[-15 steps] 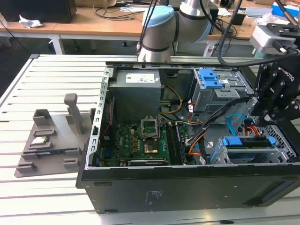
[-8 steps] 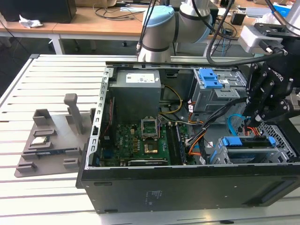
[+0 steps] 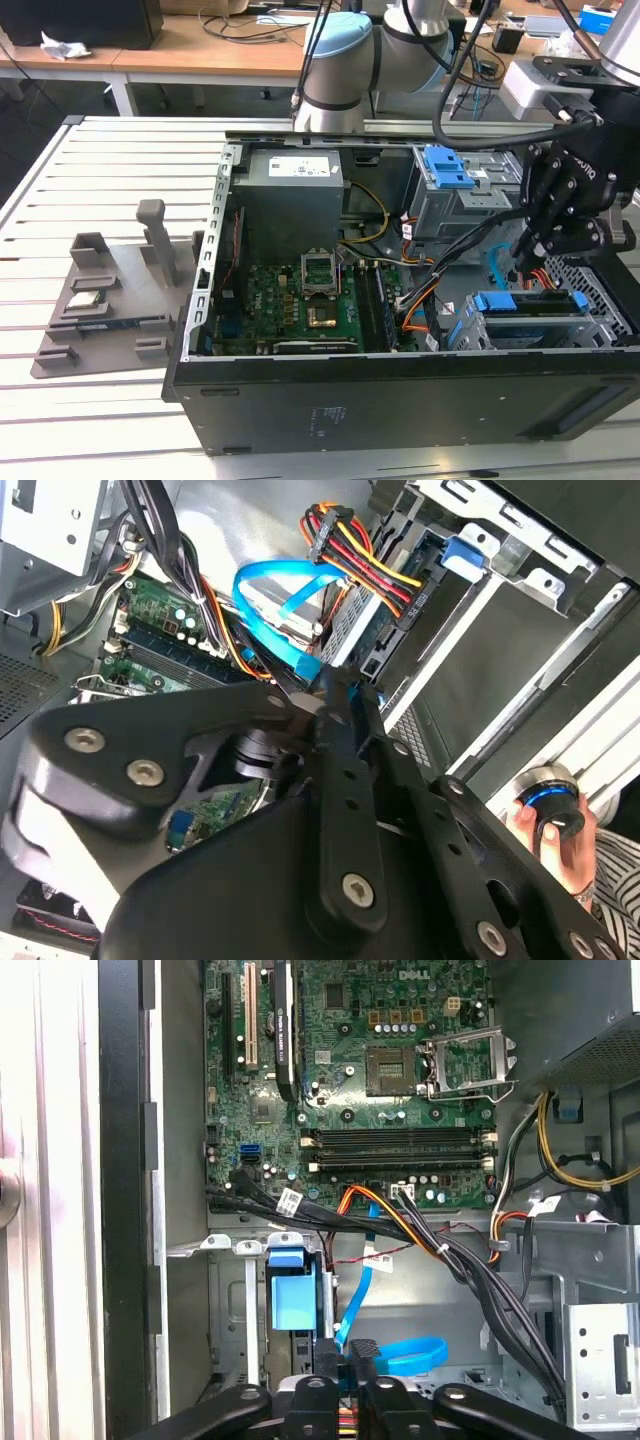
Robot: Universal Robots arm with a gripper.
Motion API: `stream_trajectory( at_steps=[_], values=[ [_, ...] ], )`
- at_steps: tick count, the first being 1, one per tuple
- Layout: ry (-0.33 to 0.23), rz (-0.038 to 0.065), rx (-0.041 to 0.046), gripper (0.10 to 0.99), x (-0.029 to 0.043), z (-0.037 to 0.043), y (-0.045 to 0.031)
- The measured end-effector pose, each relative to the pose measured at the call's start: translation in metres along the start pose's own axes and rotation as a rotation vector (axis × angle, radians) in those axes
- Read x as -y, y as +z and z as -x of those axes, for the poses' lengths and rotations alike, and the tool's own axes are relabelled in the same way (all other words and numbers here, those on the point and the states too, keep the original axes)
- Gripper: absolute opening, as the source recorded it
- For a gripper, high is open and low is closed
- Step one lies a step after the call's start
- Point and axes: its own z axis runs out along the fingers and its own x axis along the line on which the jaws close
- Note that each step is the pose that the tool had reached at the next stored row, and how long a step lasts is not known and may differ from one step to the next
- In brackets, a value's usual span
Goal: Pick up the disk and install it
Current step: 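Insert the second disk wire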
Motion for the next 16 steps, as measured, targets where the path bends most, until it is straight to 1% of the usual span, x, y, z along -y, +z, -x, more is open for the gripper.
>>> stream_trajectory(
  at_steps=[3, 4, 6, 7, 8, 9, 10, 11, 13, 14, 16],
  values=[
    [0.000, 0.000, 0.0000, 0.161, 0.0000, 0.0000, 0.0002],
    [0.000, 0.000, 0.0004, 0.161, 0.0001, -0.0011, 0.0004],
    [0.000, 0.000, -0.0001, 0.161, 0.0003, -0.0052, 0.0004],
    [0.000, 0.000, -0.0003, 0.161, 0.0005, -0.0088, 0.0006],
    [-0.001, 0.000, -0.0005, 0.161, 0.0007, -0.0117, 0.0013],
    [-0.004, 0.000, -0.0019, 0.161, 0.0008, -0.0128, 0.0029],
    [-0.012, 0.000, -0.0038, 0.161, 0.0009, -0.0129, 0.0042],
    [-0.043, -0.001, -0.0067, 0.161, 0.0012, -0.0129, 0.0071],
    [-0.085, -0.002, -0.0086, 0.161, 0.0016, -0.0128, 0.0099],
    [-0.099, -0.002, -0.0097, 0.161, 0.0041, -0.0126, 0.0116],
    [-0.099, -0.003, -0.0097, 0.161, 0.0075, -0.0124, 0.0132]
  ],
)
